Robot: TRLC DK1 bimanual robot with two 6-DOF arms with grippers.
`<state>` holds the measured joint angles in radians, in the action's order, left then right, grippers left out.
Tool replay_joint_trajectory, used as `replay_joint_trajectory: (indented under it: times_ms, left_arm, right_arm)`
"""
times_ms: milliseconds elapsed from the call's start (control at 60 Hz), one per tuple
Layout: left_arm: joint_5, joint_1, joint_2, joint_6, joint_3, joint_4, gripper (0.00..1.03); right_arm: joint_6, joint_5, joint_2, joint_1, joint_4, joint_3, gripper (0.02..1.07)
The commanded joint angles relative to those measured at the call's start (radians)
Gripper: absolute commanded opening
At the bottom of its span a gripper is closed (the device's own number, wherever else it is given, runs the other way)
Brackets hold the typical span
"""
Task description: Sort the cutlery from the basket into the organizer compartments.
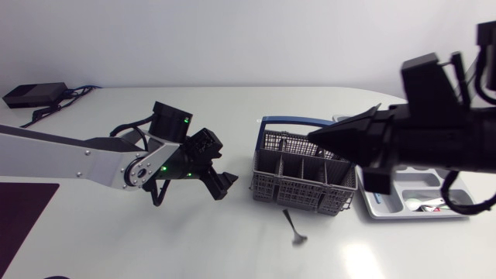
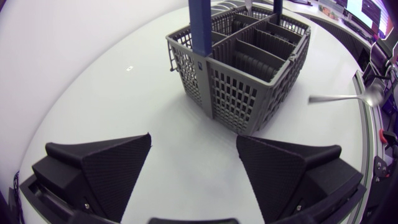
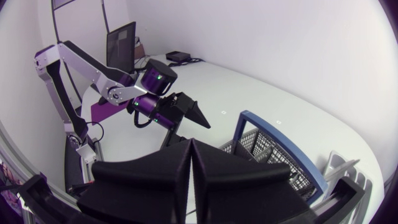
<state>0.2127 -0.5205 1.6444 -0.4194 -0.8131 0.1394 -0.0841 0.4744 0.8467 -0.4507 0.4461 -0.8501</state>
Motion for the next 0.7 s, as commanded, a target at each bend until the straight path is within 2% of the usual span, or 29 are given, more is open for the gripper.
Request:
replay_joint_trajectory:
  times_ms: [0, 117, 250, 367, 467, 583, 683]
  left_arm:
    - [0.011, -0.004, -0.018, 0.011, 0.011, -0.004, 0.95]
    - [0.011, -0.010, -0.015, 0.011, 0.006, -0.004, 0.95]
    - [0.011, -0.016, -0.026, -0.005, 0.012, -0.018, 0.95]
    - [0.034, -0.021, -0.060, -0.045, 0.029, -0.052, 0.95]
    - [0.056, -0.035, -0.098, -0.087, 0.065, -0.054, 0.95]
    - [0.056, -0.056, -0.109, -0.113, 0.086, -0.057, 0.96]
    - [0.056, -0.079, -0.117, -0.128, 0.100, -0.058, 0.96]
  right_arm:
    - [-0.034, 0.046, -0.047, 0.101, 0.046, -0.032, 0.08]
    - [-0.106, 0.115, -0.028, 0.219, 0.063, 0.005, 0.08]
    - [-0.243, 0.144, -0.001, 0.287, 0.106, 0.057, 0.08]
    - [-0.402, 0.245, -0.001, 0.379, 0.207, 0.083, 0.09]
    - [-0.602, 0.297, -0.017, 0.429, 0.336, 0.098, 0.27]
    - [-0.844, 0.302, -0.018, 0.435, 0.471, 0.141, 0.55]
    - [-1.039, 0.256, -0.031, 0.406, 0.533, 0.192, 0.65]
